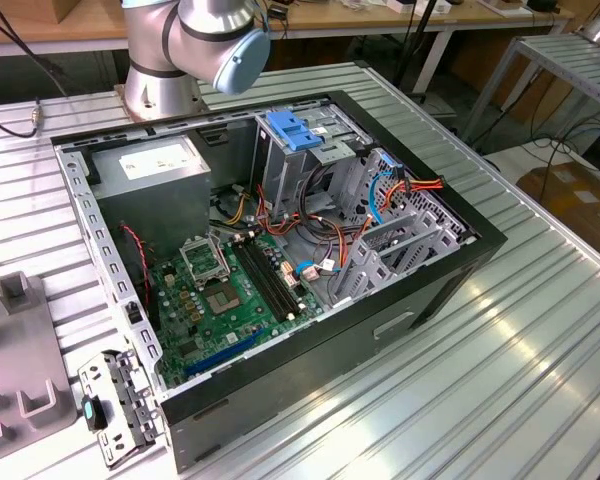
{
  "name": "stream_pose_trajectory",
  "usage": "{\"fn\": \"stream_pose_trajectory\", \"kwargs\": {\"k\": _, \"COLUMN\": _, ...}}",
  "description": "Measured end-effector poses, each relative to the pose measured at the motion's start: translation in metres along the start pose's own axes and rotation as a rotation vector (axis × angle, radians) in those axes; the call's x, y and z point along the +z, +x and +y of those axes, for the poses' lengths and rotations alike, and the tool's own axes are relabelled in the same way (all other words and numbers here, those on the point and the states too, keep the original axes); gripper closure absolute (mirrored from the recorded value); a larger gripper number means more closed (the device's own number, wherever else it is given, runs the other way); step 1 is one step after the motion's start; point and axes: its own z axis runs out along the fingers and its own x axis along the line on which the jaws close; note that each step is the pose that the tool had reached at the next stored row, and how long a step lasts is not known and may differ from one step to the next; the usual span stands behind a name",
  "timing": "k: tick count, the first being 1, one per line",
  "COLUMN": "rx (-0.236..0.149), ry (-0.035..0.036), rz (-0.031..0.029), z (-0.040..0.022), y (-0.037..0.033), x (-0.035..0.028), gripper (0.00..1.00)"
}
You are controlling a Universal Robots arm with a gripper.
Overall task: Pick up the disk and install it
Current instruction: 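Pick up the disk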
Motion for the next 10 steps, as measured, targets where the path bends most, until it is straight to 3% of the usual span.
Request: {"fn": "stream_pose_trajectory", "kwargs": {"k": 10, "rx": -0.007, "ry": -0.0001, "rz": 0.0004, "z": 0.0, "y": 0.0003, "x": 0.0, "gripper": 0.89}}
